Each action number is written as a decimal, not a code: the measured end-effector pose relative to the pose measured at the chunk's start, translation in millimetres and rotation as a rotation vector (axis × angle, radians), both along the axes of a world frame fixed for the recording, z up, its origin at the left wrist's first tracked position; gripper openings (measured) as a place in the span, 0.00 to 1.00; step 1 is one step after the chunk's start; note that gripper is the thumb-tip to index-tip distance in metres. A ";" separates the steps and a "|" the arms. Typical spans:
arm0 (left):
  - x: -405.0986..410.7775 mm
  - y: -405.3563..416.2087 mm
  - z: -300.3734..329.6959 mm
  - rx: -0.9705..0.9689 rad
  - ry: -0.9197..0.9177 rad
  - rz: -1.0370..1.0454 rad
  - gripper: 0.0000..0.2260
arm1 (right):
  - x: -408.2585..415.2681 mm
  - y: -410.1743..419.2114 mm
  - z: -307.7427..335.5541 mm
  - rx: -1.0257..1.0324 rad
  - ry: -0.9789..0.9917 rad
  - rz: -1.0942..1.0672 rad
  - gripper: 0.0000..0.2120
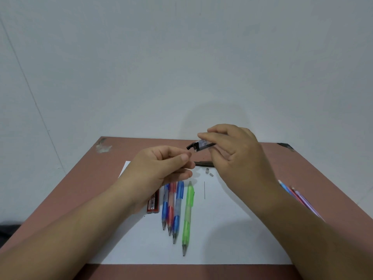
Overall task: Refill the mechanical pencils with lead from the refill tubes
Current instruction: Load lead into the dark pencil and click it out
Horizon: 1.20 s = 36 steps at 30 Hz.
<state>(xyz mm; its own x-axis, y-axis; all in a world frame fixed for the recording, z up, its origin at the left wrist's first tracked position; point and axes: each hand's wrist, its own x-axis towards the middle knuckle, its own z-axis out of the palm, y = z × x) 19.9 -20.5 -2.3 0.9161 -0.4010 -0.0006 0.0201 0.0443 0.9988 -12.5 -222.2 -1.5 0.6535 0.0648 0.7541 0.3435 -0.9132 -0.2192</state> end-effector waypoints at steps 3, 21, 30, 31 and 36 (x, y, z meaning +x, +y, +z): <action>-1.2 -1.1 -0.3 0.078 -0.127 0.050 0.07 | -1.4 1.6 0.8 -0.010 0.031 -0.007 0.18; 1.6 -5.4 -5.7 0.163 -0.248 0.119 0.05 | -1.7 4.4 -1.9 -0.031 0.081 0.003 0.17; 1.6 -3.3 -6.1 0.212 -0.294 0.172 0.06 | 0.4 1.4 -1.0 0.045 0.099 0.010 0.18; 1.9 -2.3 -6.4 0.232 -0.317 0.183 0.06 | 1.4 0.2 -1.1 0.061 0.108 0.013 0.19; 1.2 2.8 -5.9 0.359 -0.435 0.261 0.06 | 4.3 -5.4 -2.5 0.147 0.098 -0.017 0.20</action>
